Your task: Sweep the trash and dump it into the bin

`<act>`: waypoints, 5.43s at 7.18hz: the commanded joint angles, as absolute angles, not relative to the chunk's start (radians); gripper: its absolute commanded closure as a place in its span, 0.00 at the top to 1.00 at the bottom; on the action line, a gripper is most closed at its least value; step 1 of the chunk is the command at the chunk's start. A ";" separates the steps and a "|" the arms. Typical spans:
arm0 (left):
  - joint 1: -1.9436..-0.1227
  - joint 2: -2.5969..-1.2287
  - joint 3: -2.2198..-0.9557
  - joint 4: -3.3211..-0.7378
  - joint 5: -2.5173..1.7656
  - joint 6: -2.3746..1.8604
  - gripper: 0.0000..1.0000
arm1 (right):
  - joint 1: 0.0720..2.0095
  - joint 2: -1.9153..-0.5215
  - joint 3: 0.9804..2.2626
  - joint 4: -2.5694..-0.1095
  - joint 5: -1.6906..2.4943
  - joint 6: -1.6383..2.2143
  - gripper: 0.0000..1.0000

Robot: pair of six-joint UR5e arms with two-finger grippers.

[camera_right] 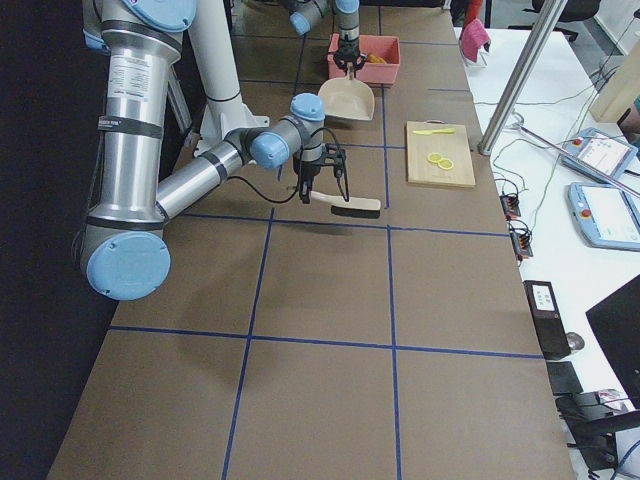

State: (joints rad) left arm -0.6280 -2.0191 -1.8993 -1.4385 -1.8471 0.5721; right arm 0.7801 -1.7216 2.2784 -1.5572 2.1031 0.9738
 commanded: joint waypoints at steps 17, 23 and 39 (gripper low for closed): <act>-0.971 -1.950 -1.881 -1.382 -1.925 0.468 1.00 | 0.848 -1.960 2.065 -1.255 2.275 0.779 0.07; -1.068 -1.898 -1.875 -1.382 -1.928 0.603 1.00 | 0.839 -1.997 1.976 -1.057 2.186 0.868 0.03; -1.501 -1.781 -1.623 -1.347 -2.302 0.402 1.00 | 1.274 -1.952 1.924 -1.261 2.319 0.387 1.00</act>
